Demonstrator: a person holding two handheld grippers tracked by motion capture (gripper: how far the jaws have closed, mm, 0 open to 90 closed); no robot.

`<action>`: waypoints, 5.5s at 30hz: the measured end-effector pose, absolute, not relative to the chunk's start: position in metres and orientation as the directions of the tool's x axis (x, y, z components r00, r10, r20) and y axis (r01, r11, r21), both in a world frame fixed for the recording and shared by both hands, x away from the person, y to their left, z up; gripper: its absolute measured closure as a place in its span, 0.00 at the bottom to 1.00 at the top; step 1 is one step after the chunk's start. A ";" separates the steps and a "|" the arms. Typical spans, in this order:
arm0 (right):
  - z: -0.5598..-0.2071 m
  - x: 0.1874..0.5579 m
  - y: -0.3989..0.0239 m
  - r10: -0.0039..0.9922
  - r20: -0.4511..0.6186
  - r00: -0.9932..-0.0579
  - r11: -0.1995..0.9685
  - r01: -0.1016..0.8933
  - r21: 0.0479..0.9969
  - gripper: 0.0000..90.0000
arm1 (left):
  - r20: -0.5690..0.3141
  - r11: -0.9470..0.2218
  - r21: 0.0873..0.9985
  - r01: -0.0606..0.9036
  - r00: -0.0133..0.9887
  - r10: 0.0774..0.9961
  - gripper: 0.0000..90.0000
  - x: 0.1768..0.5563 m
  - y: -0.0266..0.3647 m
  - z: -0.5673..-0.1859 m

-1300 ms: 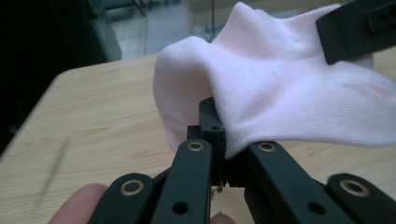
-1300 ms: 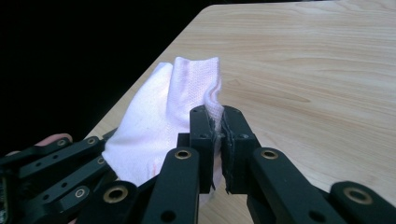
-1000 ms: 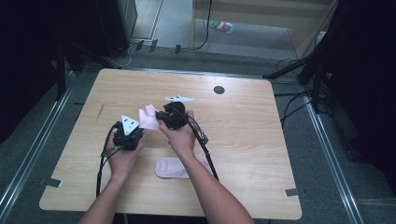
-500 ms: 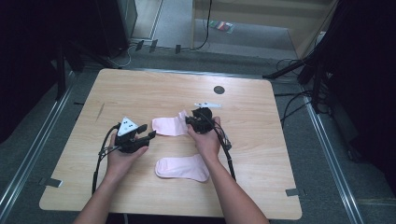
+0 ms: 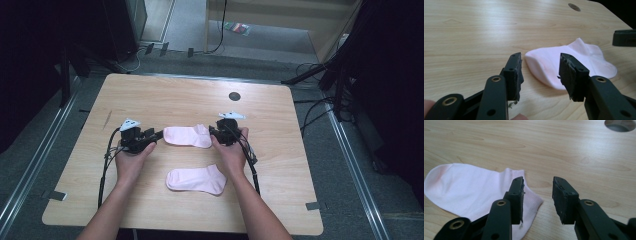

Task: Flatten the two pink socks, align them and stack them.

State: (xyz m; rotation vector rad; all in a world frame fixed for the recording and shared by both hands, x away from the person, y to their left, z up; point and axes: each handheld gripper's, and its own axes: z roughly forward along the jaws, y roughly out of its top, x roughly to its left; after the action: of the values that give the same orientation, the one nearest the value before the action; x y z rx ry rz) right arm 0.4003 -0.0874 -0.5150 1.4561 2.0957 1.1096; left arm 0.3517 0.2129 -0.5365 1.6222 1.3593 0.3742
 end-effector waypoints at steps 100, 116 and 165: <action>-0.535 0.267 -0.154 0.799 0.309 -0.516 0.180 0.695 0.696 0.96 | -0.278 -0.161 0.761 0.629 0.540 0.794 1.00 0.219 0.169 -0.546; -0.531 0.246 -0.085 0.719 0.334 -0.609 0.191 0.636 0.748 0.96 | -0.253 -0.182 0.810 0.558 0.612 0.749 0.97 0.228 0.146 -0.535; -0.538 0.247 -0.076 0.692 0.340 -0.637 0.229 0.640 0.733 1.00 | -0.312 -0.171 0.796 0.581 0.635 0.707 0.95 0.245 0.173 -0.539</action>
State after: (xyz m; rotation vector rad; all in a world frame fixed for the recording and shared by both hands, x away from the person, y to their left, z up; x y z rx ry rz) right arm 0.2467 -0.0758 -0.5379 1.3119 2.4174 1.3969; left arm 0.2451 0.1726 -0.5387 1.8551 1.0281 0.1575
